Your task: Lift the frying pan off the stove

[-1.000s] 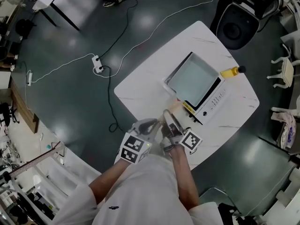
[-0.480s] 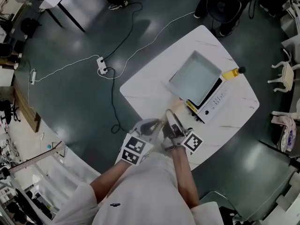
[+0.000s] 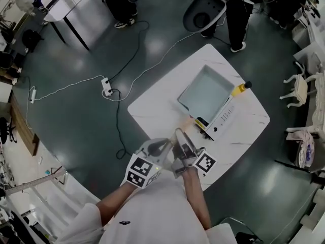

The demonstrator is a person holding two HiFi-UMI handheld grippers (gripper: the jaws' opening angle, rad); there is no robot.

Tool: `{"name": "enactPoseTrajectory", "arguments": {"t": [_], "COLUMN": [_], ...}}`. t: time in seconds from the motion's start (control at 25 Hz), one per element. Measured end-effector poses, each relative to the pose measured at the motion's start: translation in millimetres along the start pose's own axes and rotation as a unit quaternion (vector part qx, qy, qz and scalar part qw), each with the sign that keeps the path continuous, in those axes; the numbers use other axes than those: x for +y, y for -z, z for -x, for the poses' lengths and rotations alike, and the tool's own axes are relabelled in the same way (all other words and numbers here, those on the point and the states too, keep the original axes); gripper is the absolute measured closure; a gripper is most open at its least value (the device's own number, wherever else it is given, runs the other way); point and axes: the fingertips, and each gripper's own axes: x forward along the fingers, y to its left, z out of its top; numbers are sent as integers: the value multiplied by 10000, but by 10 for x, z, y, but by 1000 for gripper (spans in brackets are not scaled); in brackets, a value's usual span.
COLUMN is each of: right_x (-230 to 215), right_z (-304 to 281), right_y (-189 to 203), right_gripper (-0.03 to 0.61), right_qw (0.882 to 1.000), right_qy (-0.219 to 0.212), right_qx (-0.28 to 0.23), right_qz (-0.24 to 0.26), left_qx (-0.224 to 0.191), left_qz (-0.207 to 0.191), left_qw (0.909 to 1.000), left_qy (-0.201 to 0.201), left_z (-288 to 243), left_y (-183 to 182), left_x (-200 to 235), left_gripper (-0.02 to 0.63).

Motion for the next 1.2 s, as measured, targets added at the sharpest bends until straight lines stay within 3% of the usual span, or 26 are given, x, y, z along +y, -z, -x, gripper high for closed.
{"name": "enactPoseTrajectory", "arguments": {"t": [0.24, 0.76, 1.2], "right_x": [315, 795, 957], "right_z": [147, 495, 556], "right_y": [-47, -53, 26], "right_gripper": [469, 466, 462], "right_qw": [9996, 9984, 9976], "right_qy": [-137, -97, -179], "right_qx": [-238, -450, -604], "right_qz": [-27, 344, 292], "left_qx": [-188, -396, -469], "left_qz": [-299, -482, -479], "left_qw": [9993, 9962, 9945], "left_qy": [131, 614, 806], "left_z": [222, 583, 770], "left_y": [-213, -384, -437], "left_x": [-195, -595, -646], "left_gripper": [584, 583, 581]}}
